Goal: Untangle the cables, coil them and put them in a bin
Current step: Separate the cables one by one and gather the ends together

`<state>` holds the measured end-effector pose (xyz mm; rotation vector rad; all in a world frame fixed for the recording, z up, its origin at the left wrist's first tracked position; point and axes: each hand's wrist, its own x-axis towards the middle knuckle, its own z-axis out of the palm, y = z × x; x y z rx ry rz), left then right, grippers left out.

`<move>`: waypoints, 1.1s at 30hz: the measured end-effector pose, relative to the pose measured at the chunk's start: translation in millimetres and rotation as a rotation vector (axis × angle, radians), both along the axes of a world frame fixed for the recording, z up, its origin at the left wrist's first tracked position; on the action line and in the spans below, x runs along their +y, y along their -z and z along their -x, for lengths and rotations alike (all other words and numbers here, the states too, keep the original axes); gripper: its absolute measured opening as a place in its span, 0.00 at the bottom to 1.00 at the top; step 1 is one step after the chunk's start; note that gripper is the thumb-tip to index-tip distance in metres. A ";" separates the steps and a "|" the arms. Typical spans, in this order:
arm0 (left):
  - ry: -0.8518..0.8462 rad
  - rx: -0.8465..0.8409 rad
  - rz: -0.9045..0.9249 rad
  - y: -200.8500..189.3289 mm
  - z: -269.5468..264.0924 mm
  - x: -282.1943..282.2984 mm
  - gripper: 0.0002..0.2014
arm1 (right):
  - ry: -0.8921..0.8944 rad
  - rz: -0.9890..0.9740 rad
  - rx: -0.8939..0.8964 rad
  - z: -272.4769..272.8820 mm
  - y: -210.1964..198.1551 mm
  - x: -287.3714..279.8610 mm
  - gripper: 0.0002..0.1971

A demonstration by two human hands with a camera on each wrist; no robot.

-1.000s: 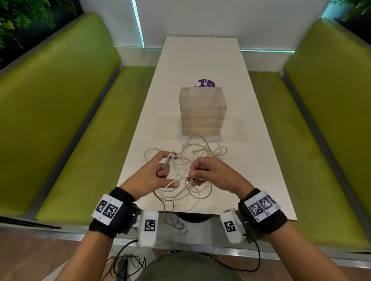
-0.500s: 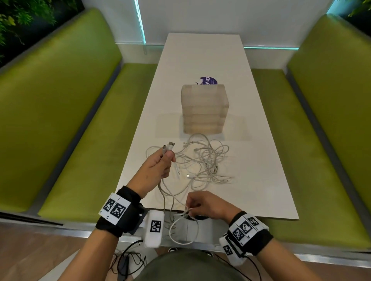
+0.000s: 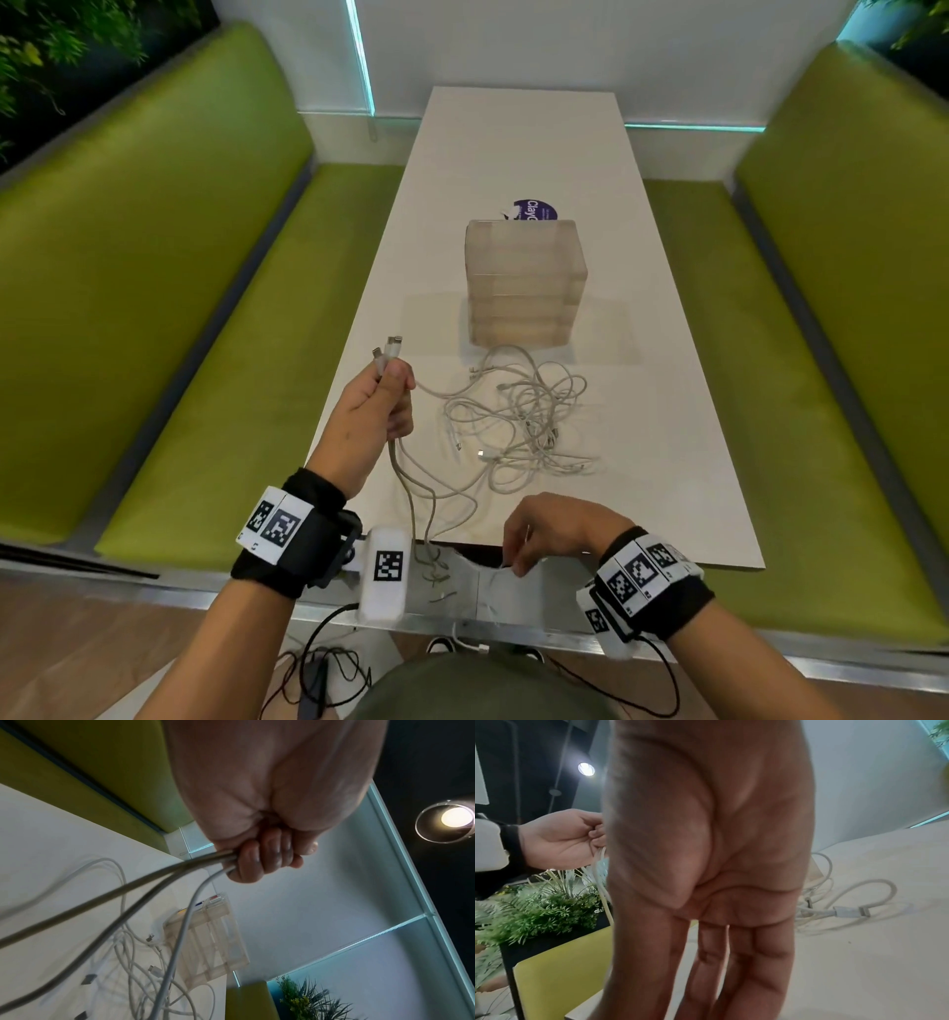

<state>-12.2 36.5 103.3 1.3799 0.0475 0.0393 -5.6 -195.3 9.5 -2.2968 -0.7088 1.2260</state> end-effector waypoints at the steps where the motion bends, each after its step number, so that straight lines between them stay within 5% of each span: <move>1: 0.000 0.001 0.006 0.3 -0.3 -0.4 0.12 | 0.027 -0.015 -0.001 -1.1 -0.4 0.6 0.09; 4: -0.001 0.001 0.021 0.8 0.0 -1.6 0.12 | 0.181 -0.136 -0.032 -9.5 0.2 2.2 0.07; 9: 0.002 0.005 0.037 0.1 -0.2 -3.7 0.13 | 0.413 -0.137 -0.398 -29.6 5.3 5.9 0.10; 18: -0.003 0.027 0.008 -6.0 -0.5 -6.7 0.09 | 0.354 0.066 -0.533 -47.5 22.8 7.0 0.09; 21: 0.014 0.067 0.086 -3.1 -1.1 -7.9 0.05 | 0.481 -0.108 -0.522 -48.8 7.5 4.4 0.05; 25: -0.017 0.122 0.067 9.5 -2.4 -21.2 0.11 | 0.817 -0.578 -0.389 -42.9 -33.7 6.0 0.01; 28: -0.083 0.158 0.056 17.8 -8.2 -40.4 0.11 | 0.854 -0.827 -0.273 -35.8 -62.5 16.2 0.04; 33: -0.061 0.147 0.201 15.0 -14.7 -63.1 0.10 | 0.832 -0.901 -0.191 -33.0 -64.5 31.8 0.06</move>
